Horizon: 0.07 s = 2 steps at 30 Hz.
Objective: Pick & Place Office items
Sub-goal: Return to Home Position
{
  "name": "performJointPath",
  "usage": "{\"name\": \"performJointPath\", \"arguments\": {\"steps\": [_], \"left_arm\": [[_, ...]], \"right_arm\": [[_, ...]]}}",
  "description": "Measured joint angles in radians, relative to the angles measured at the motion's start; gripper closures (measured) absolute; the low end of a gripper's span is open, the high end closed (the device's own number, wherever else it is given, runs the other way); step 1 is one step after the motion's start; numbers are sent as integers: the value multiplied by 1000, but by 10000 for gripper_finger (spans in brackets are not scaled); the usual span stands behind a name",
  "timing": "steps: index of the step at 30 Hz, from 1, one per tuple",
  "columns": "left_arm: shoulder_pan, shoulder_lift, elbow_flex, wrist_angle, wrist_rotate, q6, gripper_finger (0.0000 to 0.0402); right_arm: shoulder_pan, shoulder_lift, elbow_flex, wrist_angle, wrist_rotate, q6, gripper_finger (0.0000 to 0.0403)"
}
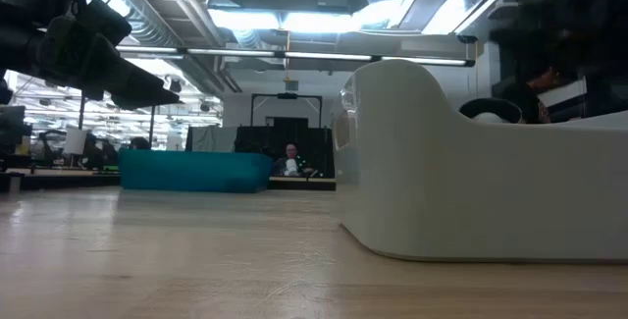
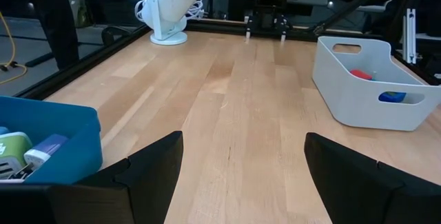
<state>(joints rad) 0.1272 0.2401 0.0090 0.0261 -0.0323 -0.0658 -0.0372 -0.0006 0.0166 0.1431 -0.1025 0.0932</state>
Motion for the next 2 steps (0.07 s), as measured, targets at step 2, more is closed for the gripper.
{"name": "performJointPath", "arguments": {"steps": [2], "left_arm": [[0,0,0,0,0,0,104]], "right_arm": [[0,0,0,-61,44,-13,117]]}}
